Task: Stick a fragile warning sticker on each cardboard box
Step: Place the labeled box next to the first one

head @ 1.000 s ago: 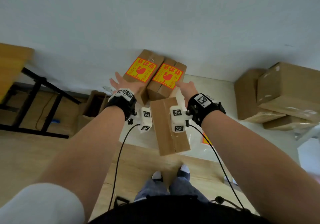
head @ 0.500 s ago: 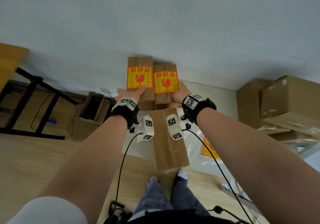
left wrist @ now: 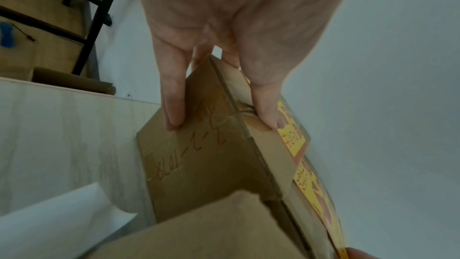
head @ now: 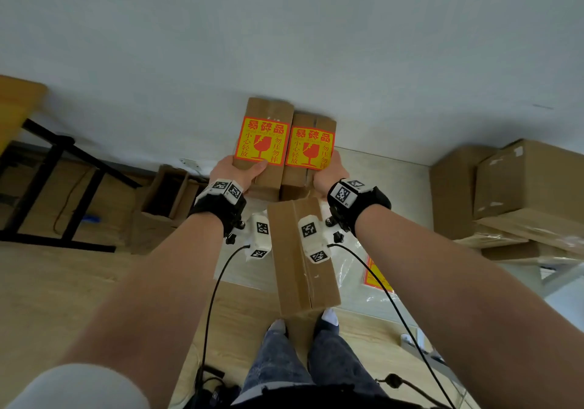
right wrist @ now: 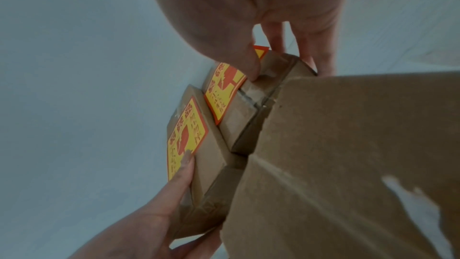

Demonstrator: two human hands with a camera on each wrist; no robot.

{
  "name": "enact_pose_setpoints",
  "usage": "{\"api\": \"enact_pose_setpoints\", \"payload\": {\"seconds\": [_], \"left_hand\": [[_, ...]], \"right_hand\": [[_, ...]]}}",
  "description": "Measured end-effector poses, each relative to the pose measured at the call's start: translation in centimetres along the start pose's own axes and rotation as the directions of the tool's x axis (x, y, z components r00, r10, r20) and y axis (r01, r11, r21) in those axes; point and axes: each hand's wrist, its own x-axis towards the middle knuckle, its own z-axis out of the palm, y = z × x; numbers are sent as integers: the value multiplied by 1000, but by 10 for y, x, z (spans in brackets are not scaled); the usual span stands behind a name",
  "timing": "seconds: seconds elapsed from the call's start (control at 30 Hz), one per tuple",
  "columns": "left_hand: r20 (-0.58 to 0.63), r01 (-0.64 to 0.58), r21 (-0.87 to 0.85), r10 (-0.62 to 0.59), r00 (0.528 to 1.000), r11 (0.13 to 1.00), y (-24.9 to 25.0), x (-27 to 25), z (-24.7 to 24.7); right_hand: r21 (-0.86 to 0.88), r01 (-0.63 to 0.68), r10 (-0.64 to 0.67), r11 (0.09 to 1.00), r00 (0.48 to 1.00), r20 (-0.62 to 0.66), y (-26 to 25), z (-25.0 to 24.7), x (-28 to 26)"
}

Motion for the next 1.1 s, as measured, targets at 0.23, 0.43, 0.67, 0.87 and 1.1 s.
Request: {"api": "enact_pose_setpoints", "payload": {"seconds": [0.23, 0.43, 0.67, 0.87, 1.1], "left_hand": [[-31, -25, -18, 25, 999, 1000, 0, -2, -5], [-96, 87, -47, -91, 991, 995, -1, -15, 1], [-172, 103, 43, -94, 981, 994, 13, -50, -1], [-55, -74, 156, 84, 995, 985, 42, -89, 2], [128, -343, -31, 344, 930, 939, 63, -155, 50]], "right_hand": [[29, 8, -8, 1000, 1000, -8, -1, 5, 5], [62, -39, 40, 997, 999, -13, -1, 5, -1], [132, 15, 6, 991, 987, -161, 2, -11, -27], [235, 149, -74, 960, 950, -302, 20, -36, -74], [206, 320, -160, 925, 817, -554, 86, -96, -120]]}}
